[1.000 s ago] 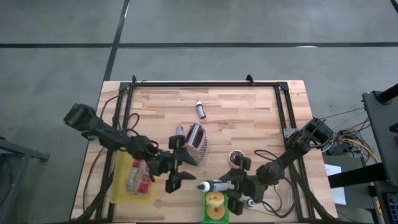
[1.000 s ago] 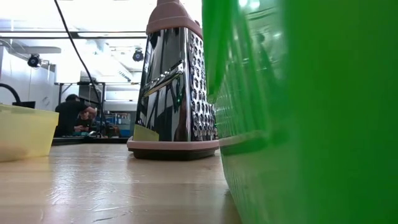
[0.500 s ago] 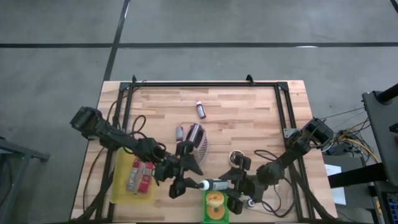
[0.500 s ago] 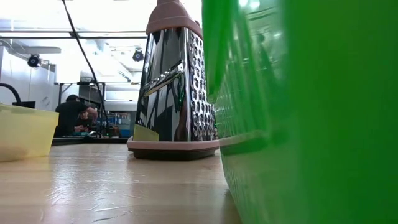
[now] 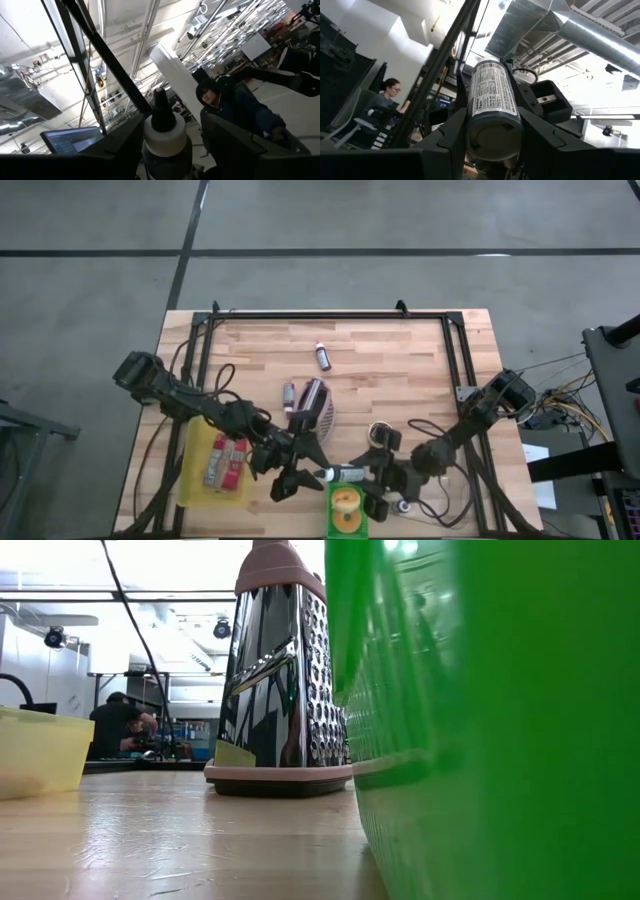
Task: Pick & Place Food Item
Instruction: Put the black food coloring bottle into the transparent bin
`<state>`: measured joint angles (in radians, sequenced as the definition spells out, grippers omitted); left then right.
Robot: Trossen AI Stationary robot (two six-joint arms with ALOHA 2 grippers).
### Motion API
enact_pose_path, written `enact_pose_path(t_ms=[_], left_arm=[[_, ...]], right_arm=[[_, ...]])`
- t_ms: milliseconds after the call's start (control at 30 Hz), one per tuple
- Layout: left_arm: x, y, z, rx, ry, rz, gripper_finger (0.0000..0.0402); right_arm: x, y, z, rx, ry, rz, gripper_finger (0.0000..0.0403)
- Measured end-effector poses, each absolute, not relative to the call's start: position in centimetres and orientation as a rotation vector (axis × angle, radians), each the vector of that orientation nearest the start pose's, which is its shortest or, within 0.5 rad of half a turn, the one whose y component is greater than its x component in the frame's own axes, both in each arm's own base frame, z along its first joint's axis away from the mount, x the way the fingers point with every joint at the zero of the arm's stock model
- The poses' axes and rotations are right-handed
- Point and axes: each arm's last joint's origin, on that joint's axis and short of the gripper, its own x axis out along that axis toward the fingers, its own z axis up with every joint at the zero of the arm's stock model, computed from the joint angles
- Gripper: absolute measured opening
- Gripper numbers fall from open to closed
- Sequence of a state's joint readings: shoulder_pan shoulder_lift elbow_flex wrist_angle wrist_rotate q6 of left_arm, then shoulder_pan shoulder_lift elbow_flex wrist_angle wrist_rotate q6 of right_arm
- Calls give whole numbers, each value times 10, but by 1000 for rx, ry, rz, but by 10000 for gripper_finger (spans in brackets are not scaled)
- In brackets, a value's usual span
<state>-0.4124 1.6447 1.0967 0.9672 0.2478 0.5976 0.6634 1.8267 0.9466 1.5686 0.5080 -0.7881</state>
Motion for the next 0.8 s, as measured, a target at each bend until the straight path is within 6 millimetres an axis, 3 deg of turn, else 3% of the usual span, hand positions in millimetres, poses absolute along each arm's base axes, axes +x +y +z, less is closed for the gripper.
enact_pose_path(t_ms=[433,633,800], left_arm=[[337,-151,332,507,-605,-504,211],[352,-155,327,509,-606,-503,206],[367,-157,320,515,-587,-501,176]], right_arm=[[293,211,267,-370,-583,-90,135],[293,211,267,-370,-585,-87,135],[293,212,267,-372,-583,-79,135]])
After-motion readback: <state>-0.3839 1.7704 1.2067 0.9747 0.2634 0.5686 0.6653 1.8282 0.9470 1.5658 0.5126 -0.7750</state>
